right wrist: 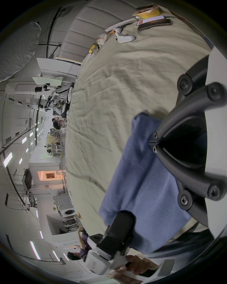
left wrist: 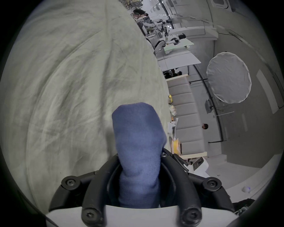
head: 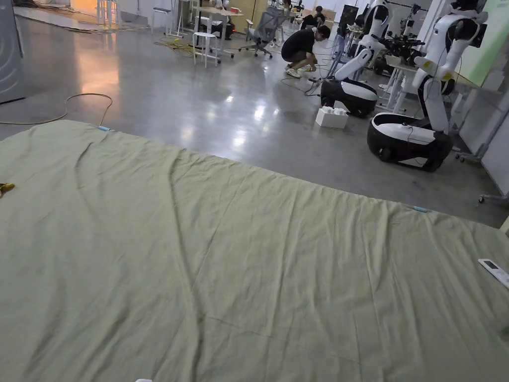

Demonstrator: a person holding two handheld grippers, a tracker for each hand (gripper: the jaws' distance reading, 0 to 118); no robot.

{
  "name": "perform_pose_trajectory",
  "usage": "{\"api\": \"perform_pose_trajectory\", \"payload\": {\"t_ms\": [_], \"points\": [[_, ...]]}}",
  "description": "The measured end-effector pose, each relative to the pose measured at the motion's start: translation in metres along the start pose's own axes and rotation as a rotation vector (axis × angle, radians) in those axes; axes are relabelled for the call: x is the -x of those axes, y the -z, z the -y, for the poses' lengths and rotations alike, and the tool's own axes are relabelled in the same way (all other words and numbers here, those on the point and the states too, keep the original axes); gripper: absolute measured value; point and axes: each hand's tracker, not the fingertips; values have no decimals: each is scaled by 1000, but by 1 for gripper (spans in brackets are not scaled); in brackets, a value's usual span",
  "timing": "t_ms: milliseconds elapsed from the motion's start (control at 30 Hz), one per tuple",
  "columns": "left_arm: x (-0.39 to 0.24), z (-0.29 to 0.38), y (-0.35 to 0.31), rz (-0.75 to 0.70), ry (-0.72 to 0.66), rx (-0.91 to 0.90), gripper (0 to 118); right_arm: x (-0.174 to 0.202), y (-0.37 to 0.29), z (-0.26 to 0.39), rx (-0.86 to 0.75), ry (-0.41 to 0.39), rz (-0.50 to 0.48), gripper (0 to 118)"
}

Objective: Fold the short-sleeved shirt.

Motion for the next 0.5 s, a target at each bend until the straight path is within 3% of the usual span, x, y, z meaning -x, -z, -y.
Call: {"api": "perform_pose_trajectory", "payload": {"t_ms": [33,133,167,500], "points": [[-48,13,-5,4,7,-4,28,-2,-2,-5,-13,6,3,1],[-63,10,-33,23,-4,-27,28,-15,-10,-34,-98,23,43,1],[-6,-21,-46,32,-10,-31,28,-20,-12,-44,-120,30,55,1],[22,-102,-217,-172,76,-114,28,-78,-45,-143,-393,42,207,1]]}}
